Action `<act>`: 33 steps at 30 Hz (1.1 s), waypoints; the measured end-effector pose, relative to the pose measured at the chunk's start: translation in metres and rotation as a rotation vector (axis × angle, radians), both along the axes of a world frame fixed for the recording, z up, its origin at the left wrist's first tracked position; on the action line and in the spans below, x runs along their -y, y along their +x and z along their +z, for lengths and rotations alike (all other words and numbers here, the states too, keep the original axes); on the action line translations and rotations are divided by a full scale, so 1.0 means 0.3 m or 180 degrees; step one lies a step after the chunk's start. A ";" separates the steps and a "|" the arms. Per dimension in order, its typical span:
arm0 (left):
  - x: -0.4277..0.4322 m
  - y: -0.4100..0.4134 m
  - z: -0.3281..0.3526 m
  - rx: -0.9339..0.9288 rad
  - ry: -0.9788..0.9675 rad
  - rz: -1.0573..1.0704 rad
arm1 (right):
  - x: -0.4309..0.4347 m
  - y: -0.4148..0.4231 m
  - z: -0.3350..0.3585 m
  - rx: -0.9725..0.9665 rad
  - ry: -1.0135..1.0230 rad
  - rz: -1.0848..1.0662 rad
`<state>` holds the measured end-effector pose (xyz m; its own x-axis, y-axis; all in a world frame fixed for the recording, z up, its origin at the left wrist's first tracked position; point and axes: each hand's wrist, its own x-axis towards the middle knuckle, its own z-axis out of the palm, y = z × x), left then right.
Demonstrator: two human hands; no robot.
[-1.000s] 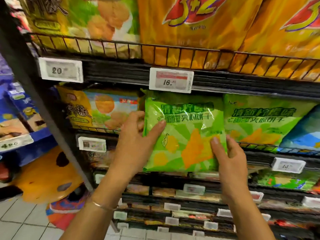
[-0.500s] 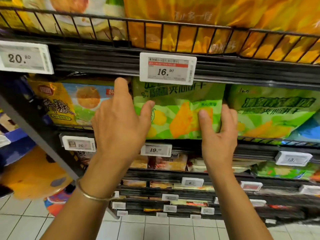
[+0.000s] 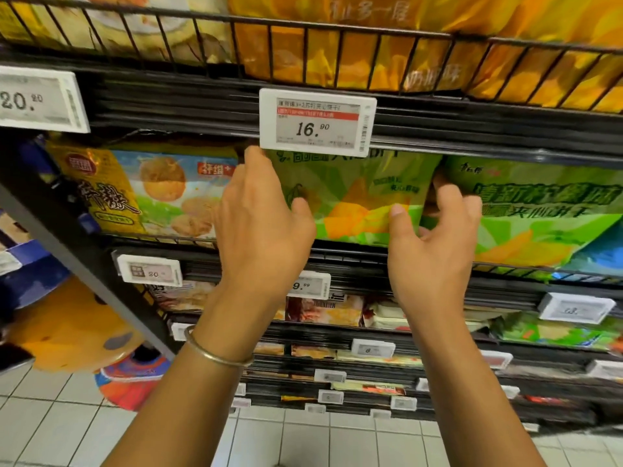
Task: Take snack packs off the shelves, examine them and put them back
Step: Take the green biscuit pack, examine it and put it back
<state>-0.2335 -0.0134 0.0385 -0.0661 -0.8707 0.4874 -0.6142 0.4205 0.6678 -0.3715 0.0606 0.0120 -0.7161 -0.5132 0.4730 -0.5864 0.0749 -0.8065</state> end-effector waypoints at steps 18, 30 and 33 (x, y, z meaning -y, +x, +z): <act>-0.005 0.043 -0.235 -0.0347 -0.0179 -0.0480 | -0.058 0.002 -0.048 -0.0295 0.0906 0.0199; -0.203 -0.068 -0.240 -0.1943 -0.0652 -0.0668 | -0.144 -0.095 -0.105 0.0955 -0.0059 0.0848; -0.253 -0.170 -0.214 -0.1919 0.0079 -0.1354 | -0.193 -0.159 -0.113 0.1065 -0.0515 0.0355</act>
